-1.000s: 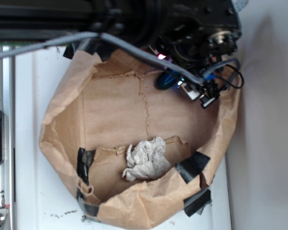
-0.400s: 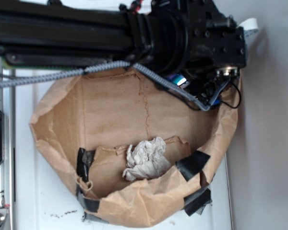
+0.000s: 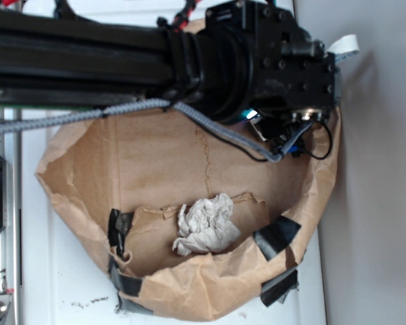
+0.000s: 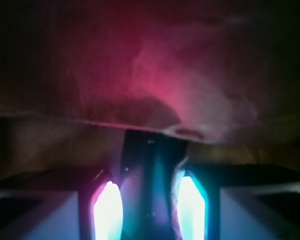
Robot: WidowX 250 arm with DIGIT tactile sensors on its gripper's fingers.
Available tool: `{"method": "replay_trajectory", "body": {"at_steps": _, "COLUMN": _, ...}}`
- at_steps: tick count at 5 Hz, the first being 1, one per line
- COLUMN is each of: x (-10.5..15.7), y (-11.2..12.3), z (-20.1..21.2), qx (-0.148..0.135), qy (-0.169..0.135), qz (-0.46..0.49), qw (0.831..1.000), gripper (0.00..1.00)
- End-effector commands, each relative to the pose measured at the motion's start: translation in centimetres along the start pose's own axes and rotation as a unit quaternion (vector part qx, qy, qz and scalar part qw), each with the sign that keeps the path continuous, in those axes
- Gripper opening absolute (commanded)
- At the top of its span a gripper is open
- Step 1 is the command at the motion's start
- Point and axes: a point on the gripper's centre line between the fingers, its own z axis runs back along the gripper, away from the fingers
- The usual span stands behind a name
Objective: Grab the plastic pickle.
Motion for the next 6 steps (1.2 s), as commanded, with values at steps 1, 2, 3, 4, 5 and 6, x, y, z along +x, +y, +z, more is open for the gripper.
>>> {"method": "replay_trajectory", "body": {"at_steps": 1, "x": -1.7, "y": 2.2, "z": 5.6, "qx": -0.057, "qy": -0.028, "qz": -0.028, "qw": 0.998, "gripper": 0.00}}
{"method": "replay_trajectory", "body": {"at_steps": 2, "x": -3.8, "y": 4.0, "z": 8.6, "qx": -0.094, "qy": -0.049, "qz": -0.054, "qw": 0.993, "gripper": 0.00}}
{"method": "replay_trajectory", "body": {"at_steps": 3, "x": -4.9, "y": 4.9, "z": 9.4, "qx": -0.111, "qy": -0.075, "qz": -0.083, "qw": 0.987, "gripper": 0.00}}
{"method": "replay_trajectory", "body": {"at_steps": 4, "x": -5.5, "y": 4.8, "z": 8.9, "qx": -0.093, "qy": -0.084, "qz": -0.097, "qw": 0.987, "gripper": 0.00}}
{"method": "replay_trajectory", "body": {"at_steps": 5, "x": -5.4, "y": 4.4, "z": 8.7, "qx": -0.087, "qy": -0.079, "qz": -0.093, "qw": 0.989, "gripper": 0.45}}
{"method": "replay_trajectory", "body": {"at_steps": 6, "x": -4.4, "y": 2.9, "z": 7.7, "qx": -0.098, "qy": -0.071, "qz": -0.097, "qw": 0.988, "gripper": 1.00}}
